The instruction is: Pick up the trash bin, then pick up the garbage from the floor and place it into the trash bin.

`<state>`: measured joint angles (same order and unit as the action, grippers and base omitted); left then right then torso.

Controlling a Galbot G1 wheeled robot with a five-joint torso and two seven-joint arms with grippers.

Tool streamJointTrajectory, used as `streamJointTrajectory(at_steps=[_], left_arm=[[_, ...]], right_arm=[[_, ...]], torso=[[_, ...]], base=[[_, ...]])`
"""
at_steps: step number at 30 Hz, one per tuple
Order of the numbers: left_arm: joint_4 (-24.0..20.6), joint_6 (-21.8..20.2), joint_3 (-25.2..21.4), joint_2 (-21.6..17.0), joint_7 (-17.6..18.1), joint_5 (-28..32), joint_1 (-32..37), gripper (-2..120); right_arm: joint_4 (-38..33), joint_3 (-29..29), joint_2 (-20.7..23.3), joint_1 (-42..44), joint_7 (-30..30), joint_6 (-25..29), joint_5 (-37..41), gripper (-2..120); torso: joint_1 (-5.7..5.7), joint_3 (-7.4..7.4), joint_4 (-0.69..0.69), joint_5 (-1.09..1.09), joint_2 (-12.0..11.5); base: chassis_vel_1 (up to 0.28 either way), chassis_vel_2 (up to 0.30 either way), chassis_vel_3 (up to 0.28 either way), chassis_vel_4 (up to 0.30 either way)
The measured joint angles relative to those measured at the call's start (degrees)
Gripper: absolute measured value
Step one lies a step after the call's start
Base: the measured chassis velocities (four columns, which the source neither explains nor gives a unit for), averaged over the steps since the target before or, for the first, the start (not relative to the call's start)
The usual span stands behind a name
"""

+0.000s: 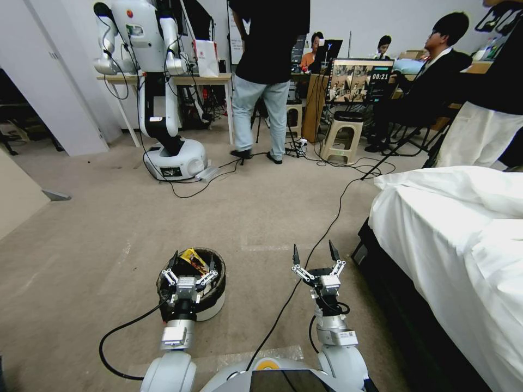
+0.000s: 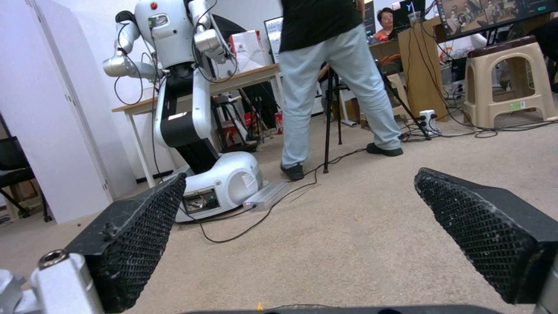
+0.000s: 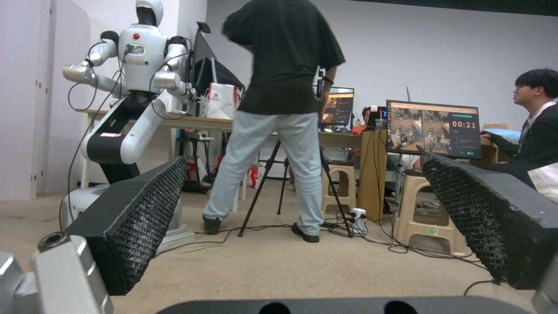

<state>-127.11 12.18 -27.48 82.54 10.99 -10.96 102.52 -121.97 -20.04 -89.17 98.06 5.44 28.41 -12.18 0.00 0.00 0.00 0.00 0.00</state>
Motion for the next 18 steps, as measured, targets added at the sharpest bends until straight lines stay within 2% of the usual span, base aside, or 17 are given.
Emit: streamJointTrajectory(at_steps=[18], left_arm=[[-0.1,-0.2,0.0,0.0,0.0,0.1,0.0,100]], right_arm=[[0.0,0.0,0.0,0.0,0.0,0.0,0.0,100]], torso=[[0.00,0.00,0.00,0.00,0.0]], base=[[0.000,0.000,0.000,0.000]])
